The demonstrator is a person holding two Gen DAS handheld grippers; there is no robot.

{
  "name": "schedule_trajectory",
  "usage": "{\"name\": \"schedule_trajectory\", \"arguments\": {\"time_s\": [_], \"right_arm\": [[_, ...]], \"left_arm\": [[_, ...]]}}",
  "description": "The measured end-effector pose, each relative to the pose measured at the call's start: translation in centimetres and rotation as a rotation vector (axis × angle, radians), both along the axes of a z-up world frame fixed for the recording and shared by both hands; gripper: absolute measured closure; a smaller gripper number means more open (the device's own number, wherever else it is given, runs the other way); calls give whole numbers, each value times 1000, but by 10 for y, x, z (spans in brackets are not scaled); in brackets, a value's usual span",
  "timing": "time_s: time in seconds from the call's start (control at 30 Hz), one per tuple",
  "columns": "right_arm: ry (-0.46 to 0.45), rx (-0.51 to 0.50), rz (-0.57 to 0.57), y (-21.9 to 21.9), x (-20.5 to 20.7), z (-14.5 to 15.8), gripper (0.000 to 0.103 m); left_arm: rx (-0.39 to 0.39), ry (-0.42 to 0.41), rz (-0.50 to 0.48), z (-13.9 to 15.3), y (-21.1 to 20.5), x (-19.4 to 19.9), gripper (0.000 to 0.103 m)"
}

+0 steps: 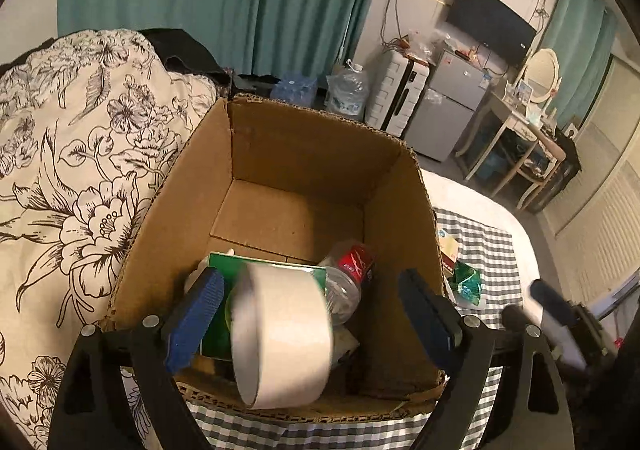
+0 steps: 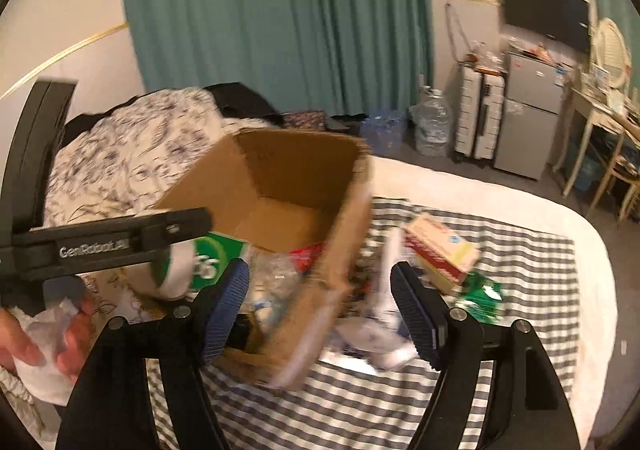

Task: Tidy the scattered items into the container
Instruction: 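Carry the tape roll and ring into the box and open both tools, then grasp the wet-wipe pack with left tool while right tool approaches the green snack pack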

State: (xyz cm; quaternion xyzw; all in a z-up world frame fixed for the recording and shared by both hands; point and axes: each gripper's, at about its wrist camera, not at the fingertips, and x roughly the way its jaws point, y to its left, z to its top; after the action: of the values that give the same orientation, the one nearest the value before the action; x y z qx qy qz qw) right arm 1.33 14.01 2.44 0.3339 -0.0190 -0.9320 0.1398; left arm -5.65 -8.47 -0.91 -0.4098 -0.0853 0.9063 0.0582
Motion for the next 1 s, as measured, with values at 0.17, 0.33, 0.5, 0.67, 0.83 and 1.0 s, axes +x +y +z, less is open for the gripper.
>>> {"name": "schedule_trajectory", "arguments": {"time_s": [0.17, 0.33, 0.5, 0.67, 0.83, 1.0], "right_arm": [[-3, -56, -105, 49, -1, 7, 29], [10, -51, -158, 82, 2, 23, 29], [16, 30, -130, 91, 7, 39, 29], [21, 82, -139, 103, 17, 33, 29], [-33, 22, -173, 123, 13, 15, 29], [-15, -3, -187, 138, 15, 14, 29]], "left_arm": [[20, 78, -29, 10, 10, 7, 2], [75, 145, -125, 16, 26, 16, 0], [59, 166, -163, 15, 49, 22, 0], [23, 162, -189, 11, 67, 26, 0], [34, 161, -249, 5, 94, 37, 0], [1, 128, -325, -14, 146, 50, 0]]}}
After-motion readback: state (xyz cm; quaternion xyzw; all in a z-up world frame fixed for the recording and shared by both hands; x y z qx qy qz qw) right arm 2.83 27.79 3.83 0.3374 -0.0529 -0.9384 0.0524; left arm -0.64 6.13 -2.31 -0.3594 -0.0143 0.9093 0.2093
